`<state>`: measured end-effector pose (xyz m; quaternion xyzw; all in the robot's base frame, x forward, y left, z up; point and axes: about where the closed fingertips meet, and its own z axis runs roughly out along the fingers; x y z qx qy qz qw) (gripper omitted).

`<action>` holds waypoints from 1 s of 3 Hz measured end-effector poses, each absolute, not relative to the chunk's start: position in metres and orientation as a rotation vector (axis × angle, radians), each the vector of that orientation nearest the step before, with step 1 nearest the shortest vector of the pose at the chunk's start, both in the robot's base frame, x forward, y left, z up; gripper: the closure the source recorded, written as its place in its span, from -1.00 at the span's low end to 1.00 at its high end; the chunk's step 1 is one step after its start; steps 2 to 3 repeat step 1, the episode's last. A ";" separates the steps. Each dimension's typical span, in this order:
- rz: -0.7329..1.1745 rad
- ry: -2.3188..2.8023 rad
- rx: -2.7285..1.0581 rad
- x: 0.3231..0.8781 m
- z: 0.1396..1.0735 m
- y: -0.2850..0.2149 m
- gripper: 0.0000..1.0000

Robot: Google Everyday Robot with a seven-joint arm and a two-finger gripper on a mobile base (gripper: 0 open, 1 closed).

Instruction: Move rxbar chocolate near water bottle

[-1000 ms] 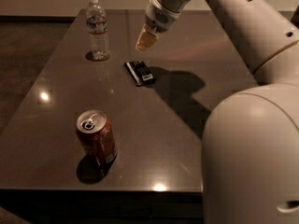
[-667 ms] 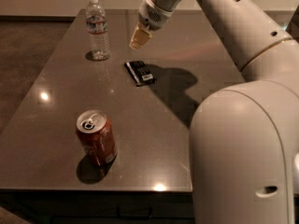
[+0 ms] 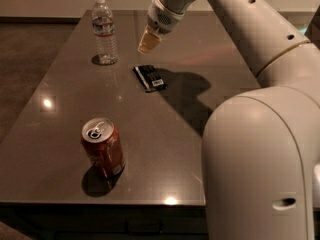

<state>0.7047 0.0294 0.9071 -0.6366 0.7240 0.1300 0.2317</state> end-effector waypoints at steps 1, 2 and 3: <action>0.360 1.989 -1.751 0.706 0.905 0.032 -0.45; 0.360 1.989 -1.751 0.706 0.905 0.032 -0.45; 0.360 1.989 -1.751 0.706 0.905 0.032 -0.45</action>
Offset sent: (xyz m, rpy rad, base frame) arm 0.0000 0.0000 0.0000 0.0000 0.0000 0.0000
